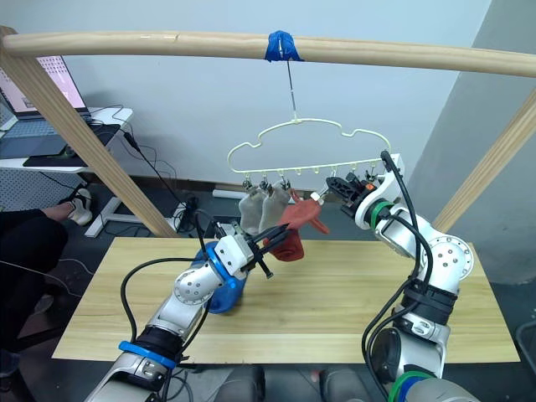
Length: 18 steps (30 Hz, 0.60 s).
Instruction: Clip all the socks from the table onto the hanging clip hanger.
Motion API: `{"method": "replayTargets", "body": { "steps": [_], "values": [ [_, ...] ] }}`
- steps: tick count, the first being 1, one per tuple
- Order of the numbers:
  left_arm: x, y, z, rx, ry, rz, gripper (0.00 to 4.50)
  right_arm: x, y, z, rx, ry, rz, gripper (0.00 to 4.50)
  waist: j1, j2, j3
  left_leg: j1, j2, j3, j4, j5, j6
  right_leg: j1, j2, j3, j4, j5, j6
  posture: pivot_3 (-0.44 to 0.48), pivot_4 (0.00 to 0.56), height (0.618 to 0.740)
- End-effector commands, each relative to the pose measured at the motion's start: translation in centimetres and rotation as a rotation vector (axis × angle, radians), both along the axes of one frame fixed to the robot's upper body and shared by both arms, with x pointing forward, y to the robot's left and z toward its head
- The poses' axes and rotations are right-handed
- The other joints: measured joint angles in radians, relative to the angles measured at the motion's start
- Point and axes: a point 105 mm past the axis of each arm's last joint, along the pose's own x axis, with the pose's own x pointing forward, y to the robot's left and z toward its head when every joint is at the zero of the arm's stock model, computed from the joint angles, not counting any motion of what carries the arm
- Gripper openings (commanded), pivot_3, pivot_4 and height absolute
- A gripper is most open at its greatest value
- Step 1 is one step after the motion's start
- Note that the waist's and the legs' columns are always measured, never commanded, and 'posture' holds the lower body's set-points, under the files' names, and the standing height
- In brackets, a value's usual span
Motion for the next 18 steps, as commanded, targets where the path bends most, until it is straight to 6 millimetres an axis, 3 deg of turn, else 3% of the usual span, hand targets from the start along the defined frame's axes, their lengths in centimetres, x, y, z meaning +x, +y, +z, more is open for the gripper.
{"method": "replayTargets", "body": {
  "steps": [1,18],
  "values": [
    [0.0,0.2,1.9,-0.031,-0.081,-0.001,0.04,0.0,-0.8,-0.7,-0.017,0.035,-0.026,0.00,0.000,0.000,0.000,0.000,0.000,0.000,0.000,0.000,0.000,0.000,0.000,0.000,0.000,0.000,0.000,-0.083,0.176,0.740],
    [0.6,-0.3,2.7,-0.043,-0.100,-0.005,0.04,-0.5,0.4,-0.7,-0.009,0.041,0.006,0.00,0.000,0.000,0.000,-0.003,0.000,0.000,-0.002,0.000,0.001,0.000,0.000,-0.001,-0.007,0.000,-0.001,-0.084,0.176,0.740]
  ]
}}
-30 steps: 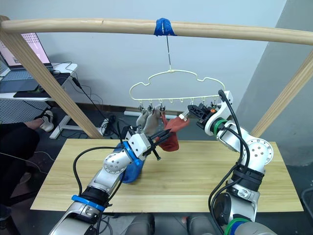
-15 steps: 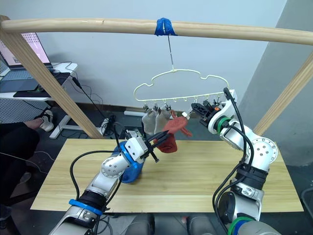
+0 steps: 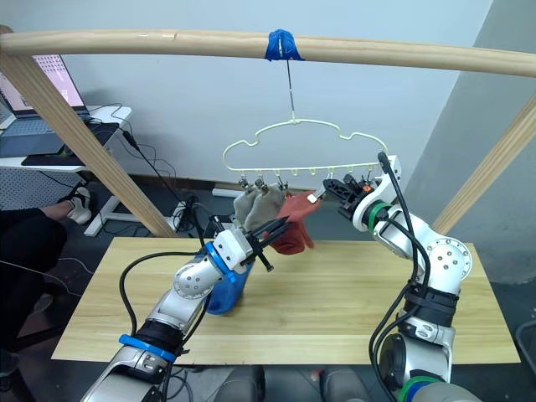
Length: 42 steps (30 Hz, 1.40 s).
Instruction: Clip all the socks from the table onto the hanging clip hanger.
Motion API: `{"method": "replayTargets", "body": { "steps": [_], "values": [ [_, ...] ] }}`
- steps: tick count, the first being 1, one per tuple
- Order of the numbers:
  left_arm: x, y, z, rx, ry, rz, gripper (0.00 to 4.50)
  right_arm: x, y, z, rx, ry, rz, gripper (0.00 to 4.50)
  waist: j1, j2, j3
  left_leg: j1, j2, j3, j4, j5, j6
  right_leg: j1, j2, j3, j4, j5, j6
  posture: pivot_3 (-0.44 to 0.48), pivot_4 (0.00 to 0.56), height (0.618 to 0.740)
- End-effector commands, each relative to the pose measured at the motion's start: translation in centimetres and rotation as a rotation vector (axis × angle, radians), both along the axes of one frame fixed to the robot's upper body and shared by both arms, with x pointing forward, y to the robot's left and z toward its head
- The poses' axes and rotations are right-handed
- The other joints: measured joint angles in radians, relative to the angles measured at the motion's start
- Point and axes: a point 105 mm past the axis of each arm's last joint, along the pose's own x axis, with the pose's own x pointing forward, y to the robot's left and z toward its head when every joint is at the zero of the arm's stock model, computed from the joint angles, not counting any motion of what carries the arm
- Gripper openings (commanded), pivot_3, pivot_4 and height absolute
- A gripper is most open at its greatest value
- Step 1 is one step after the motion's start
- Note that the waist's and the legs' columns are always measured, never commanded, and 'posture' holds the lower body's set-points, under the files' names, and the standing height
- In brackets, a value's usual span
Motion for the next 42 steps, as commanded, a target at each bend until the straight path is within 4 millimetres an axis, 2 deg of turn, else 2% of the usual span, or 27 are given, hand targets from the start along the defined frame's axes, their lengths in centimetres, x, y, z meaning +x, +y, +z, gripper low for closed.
{"method": "replayTargets", "body": {
  "steps": [1,4,8,11,12,14,18,22,25,28,33,39,42],
  "values": [
    [0.1,-0.2,1.4,-0.031,-0.051,-0.004,0.04,-0.1,-0.4,-0.5,-0.022,0.022,-0.019,0.00,0.000,0.000,0.000,0.000,0.000,0.000,0.000,0.000,0.000,0.000,0.000,0.000,-0.001,0.000,0.000,-0.083,0.173,0.740],
    [0.0,-0.3,1.4,-0.030,-0.054,-0.007,0.00,-0.3,0.0,-0.5,-0.040,0.014,0.002,0.85,0.000,0.000,0.000,-0.001,0.000,0.000,0.000,0.000,0.000,0.000,0.000,0.000,-0.002,0.001,-0.001,-0.082,0.173,0.740],
    [0.0,-0.7,1.3,-0.018,-0.049,-0.016,0.00,-0.6,-0.1,-0.4,-0.051,0.004,0.014,2.41,-0.002,0.001,0.001,-0.002,0.000,0.000,-0.001,0.000,0.000,-0.002,0.000,0.000,-0.002,0.001,-0.001,-0.080,0.173,0.740],
    [-0.1,-1.4,1.3,-0.026,-0.022,-0.043,0.00,-1.0,-0.9,-0.3,-0.069,-0.015,-0.005,3.47,-0.005,0.003,0.002,-0.003,0.000,0.001,-0.001,0.000,0.000,-0.003,0.000,0.000,-0.002,0.001,-0.001,-0.083,0.172,0.740],
    [-0.2,-1.9,1.3,-0.036,0.002,-0.063,0.37,-1.3,-1.6,-0.2,-0.101,-0.029,-0.016,3.95,-0.006,0.003,0.002,-0.003,0.000,0.001,-0.001,0.000,0.000,-0.003,0.000,0.000,-0.002,0.001,-0.002,-0.086,0.172,0.740],
    [-0.2,-2.5,1.2,-0.050,0.042,-0.089,0.62,-1.8,-2.3,-0.2,-0.141,-0.045,-0.032,4.46,-0.004,0.004,0.002,-0.003,0.000,0.001,-0.001,0.000,0.000,-0.003,0.000,0.000,-0.002,0.001,-0.001,-0.093,0.173,0.740],
    [-0.1,-3.5,0.5,-0.085,0.177,-0.142,1.66,-3.5,-3.4,0.0,-0.229,-0.096,-0.034,4.50,-0.016,0.004,0.003,-0.004,0.000,0.001,-0.001,0.000,0.000,-0.003,0.000,0.000,-0.002,0.001,-0.001,-0.110,0.172,0.740],
    [-0.1,-3.4,0.1,-0.094,0.249,-0.158,2.83,-4.3,-3.5,-0.1,-0.288,-0.124,-0.039,4.50,-0.039,0.005,0.004,-0.004,0.000,0.001,-0.001,0.000,0.000,-0.003,0.000,0.001,-0.002,0.000,0.001,-0.121,0.174,0.740],
    [0.0,-2.4,-0.2,-0.132,0.343,-0.156,3.70,-4.9,-3.0,-0.2,-0.365,-0.178,-0.040,4.50,-0.052,0.005,0.004,-0.003,0.001,0.001,-0.001,0.000,0.000,-0.003,0.001,0.001,-0.002,-0.001,0.001,-0.123,0.179,0.740],
    [-0.5,-0.2,0.9,-0.224,0.511,-0.189,4.46,-5.4,-1.6,-0.1,-0.506,-0.298,-0.050,4.50,-0.062,0.006,0.010,-0.003,0.002,0.001,-0.001,0.000,0.000,-0.004,0.002,0.001,-0.002,-0.001,0.001,-0.111,0.190,0.740],
    [-1.7,2.8,3.3,-0.303,0.704,-0.230,4.46,-5.0,-0.3,0.6,-0.650,-0.494,-0.135,4.50,-0.058,0.004,0.029,-0.003,0.003,-0.001,-0.001,0.000,0.000,-0.004,0.002,0.000,0.000,-0.001,0.001,-0.085,0.210,0.740],
    [-2.7,4.6,5.8,-0.316,0.748,-0.199,4.46,-3.2,0.2,1.0,-0.687,-0.628,-0.281,4.50,-0.029,-0.001,0.051,-0.003,0.002,0.000,-0.001,0.000,0.000,-0.004,0.001,0.000,-0.002,-0.001,0.002,-0.040,0.228,0.740],
    [-2.7,4.9,6.2,-0.297,0.739,-0.157,4.50,-2.9,0.6,1.2,-0.711,-0.702,-0.293,3.92,-0.019,-0.002,0.056,-0.003,0.002,0.000,-0.001,0.000,0.000,-0.004,0.000,0.000,-0.002,-0.001,0.002,-0.019,0.232,0.740]
  ]
}}
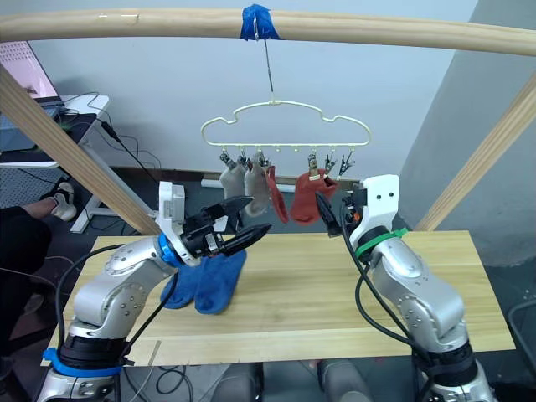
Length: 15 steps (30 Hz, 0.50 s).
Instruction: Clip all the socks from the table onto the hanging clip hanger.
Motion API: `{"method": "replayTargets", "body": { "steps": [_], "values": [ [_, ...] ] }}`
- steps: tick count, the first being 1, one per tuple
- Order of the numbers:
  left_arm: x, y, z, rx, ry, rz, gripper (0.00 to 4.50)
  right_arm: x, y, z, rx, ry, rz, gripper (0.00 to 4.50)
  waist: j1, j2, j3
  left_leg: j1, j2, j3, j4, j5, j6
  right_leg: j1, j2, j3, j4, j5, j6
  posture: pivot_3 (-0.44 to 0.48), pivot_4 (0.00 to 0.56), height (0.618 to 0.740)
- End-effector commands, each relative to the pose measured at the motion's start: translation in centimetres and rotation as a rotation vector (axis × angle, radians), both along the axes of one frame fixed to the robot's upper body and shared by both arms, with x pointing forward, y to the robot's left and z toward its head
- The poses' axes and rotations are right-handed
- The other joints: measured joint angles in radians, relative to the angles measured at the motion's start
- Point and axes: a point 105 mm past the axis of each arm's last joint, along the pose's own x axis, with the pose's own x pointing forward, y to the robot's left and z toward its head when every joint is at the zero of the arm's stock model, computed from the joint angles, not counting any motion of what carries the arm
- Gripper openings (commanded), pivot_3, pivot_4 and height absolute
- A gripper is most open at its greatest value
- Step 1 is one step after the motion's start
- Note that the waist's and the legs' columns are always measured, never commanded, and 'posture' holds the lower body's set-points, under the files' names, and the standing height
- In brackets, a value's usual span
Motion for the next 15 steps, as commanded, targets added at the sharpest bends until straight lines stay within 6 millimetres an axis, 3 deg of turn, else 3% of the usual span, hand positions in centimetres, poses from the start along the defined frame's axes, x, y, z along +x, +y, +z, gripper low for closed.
{"method": "replayTargets", "body": {
  "steps": [1,4,15],
  "values": [
    [-0.3,0.3,1.5,0.001,-0.040,0.030,4.50,0.2,0.5,1.6,-0.019,-0.123,0.005,3.58,0.006,0.000,0.003,0.000,0.000,0.000,0.000,0.000,0.000,0.000,0.000,0.000,0.000,0.000,0.000,-0.007,0.237,0.740],
    [0.0,0.7,2.0,0.000,-0.061,0.076,4.50,1.0,0.8,1.4,-0.014,-0.130,-0.009,2.51,0.016,-0.001,0.008,0.000,0.000,0.000,0.000,0.000,0.000,0.000,0.000,0.000,0.000,0.000,0.000,0.010,0.236,0.740],
    [0.0,0.9,2.1,0.010,-0.082,0.118,4.50,3.8,-0.3,1.4,-0.024,-0.149,-0.141,2.51,0.044,-0.002,0.014,0.000,0.000,0.000,0.000,0.000,0.000,0.000,-0.001,-0.001,0.000,0.003,-0.005,0.034,0.231,0.740]
  ]
}}
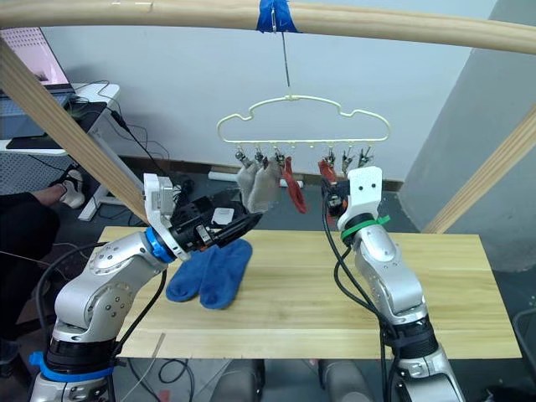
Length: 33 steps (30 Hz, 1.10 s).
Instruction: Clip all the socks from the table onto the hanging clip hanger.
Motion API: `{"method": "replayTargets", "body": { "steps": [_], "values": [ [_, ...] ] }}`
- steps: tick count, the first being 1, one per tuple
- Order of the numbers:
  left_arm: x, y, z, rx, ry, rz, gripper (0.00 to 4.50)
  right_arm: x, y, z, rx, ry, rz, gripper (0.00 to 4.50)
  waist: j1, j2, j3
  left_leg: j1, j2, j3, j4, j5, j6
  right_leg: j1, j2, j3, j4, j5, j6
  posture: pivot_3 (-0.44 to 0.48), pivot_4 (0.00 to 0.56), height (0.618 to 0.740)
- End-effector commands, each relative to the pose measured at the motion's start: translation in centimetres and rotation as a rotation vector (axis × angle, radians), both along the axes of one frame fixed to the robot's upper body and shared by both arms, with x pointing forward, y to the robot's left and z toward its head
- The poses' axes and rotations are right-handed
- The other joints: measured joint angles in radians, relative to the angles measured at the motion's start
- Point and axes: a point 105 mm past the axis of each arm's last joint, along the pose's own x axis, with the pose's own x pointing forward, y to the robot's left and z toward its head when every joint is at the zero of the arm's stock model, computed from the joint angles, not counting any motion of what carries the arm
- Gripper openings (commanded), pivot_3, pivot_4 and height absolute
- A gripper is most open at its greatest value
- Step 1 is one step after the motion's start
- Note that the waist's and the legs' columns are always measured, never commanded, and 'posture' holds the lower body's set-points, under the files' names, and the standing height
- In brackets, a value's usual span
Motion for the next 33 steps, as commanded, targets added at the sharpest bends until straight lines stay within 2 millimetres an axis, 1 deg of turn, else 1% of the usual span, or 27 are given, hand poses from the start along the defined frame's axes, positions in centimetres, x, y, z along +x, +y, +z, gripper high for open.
{"method": "replayTargets", "body": {
  "steps": [1,9,13,17,22,33],
  "values": [
    [-0.4,-0.1,1.2,0.000,-0.065,0.002,4.50,0.2,-0.7,1.7,0.008,-0.070,-0.048,2.51,0.004,0.000,0.000,0.000,0.000,0.000,0.000,0.000,0.000,0.000,0.000,0.000,0.000,0.000,0.000,0.034,0.231,0.740],
    [-0.3,0.0,1.3,0.002,-0.074,0.011,4.50,0.3,-1.6,1.8,0.013,-0.071,-0.085,2.51,0.007,0.000,0.000,0.000,0.000,0.000,0.000,0.000,0.000,0.000,0.000,0.000,0.000,0.000,0.000,0.030,0.228,0.740],
    [-0.2,0.0,1.3,0.007,-0.080,0.013,4.50,-0.2,-1.4,1.6,-0.003,-0.076,-0.073,2.51,0.007,0.000,0.000,0.000,0.000,0.000,0.000,0.000,0.000,0.000,0.000,0.000,0.000,0.000,0.000,0.026,0.227,0.740],
    [0.1,-0.1,1.5,0.003,-0.090,0.015,4.50,-0.3,-1.5,1.4,-0.004,-0.074,-0.085,2.51,0.006,0.000,0.000,0.000,0.000,0.000,0.000,0.000,0.000,0.000,-0.001,0.000,0.000,0.000,0.000,0.022,0.225,0.740],
    [0.2,-0.2,1.5,0.003,-0.095,0.014,4.50,0.1,-1.5,1.5,0.002,-0.075,-0.093,2.51,0.006,0.000,0.000,0.000,0.000,0.000,0.000,0.000,0.000,0.000,-0.001,0.000,0.001,0.000,0.000,0.022,0.219,0.740],
    [0.4,-0.1,1.6,0.008,-0.099,0.022,4.50,1.4,-1.6,2.4,0.013,-0.101,-0.125,2.51,0.006,0.000,0.000,0.000,-0.001,0.000,0.000,0.000,0.000,0.000,-0.001,0.000,0.001,0.000,-0.001,0.030,0.214,0.740]
  ]
}}
